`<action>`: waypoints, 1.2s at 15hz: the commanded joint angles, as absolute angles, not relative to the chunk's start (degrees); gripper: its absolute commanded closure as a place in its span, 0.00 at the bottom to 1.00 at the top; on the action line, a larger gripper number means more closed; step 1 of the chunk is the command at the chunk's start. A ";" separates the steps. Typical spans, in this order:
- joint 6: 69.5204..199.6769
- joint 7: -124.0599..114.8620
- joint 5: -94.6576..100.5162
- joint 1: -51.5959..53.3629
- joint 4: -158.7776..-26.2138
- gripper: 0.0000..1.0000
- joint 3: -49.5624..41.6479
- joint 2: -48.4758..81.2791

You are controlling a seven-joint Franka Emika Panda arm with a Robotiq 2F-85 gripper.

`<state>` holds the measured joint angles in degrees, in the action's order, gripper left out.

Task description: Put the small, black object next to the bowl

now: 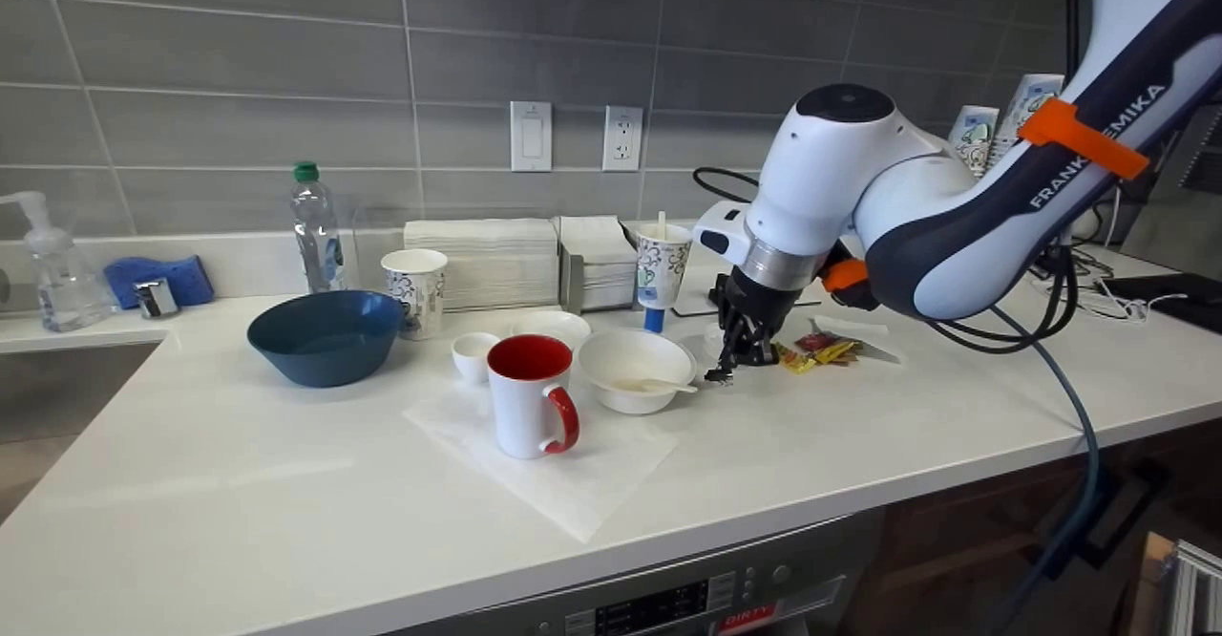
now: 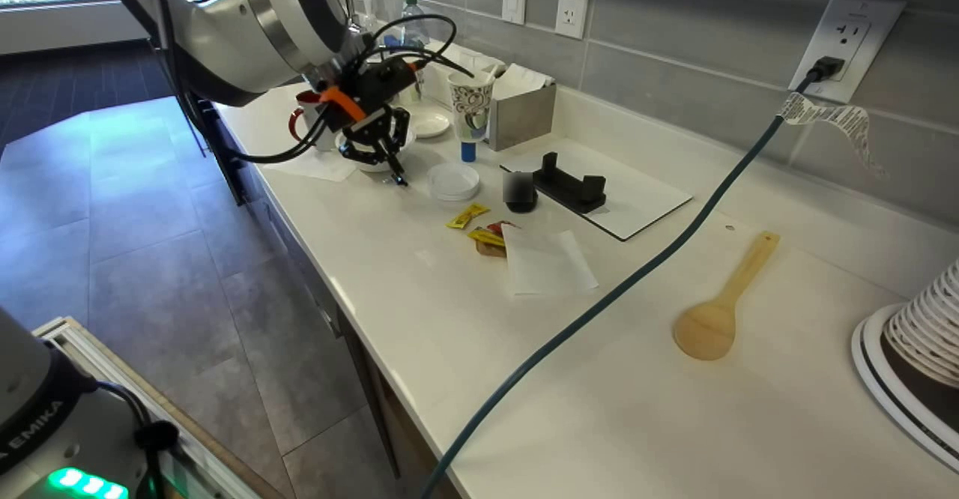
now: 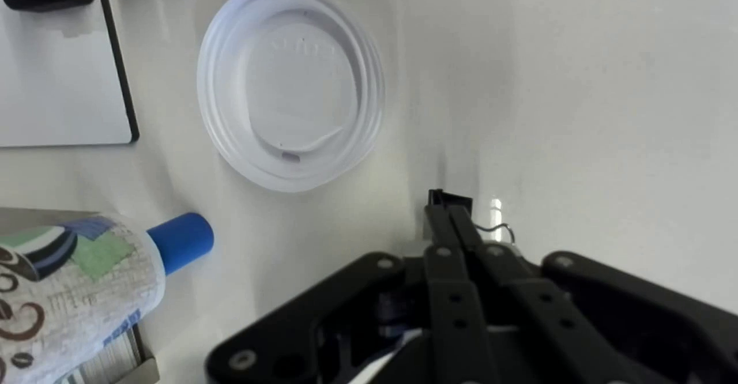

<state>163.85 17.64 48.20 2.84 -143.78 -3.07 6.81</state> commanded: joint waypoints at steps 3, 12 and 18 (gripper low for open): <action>167.44 12.81 57.98 4.19 -142.28 0.99 -4.11 9.41; 169.54 2.75 73.29 4.34 -139.01 0.66 -4.74 11.81; 168.82 3.27 73.85 3.45 -142.07 0.24 -4.17 9.30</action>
<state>168.83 3.84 72.66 3.48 -140.18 -3.84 11.08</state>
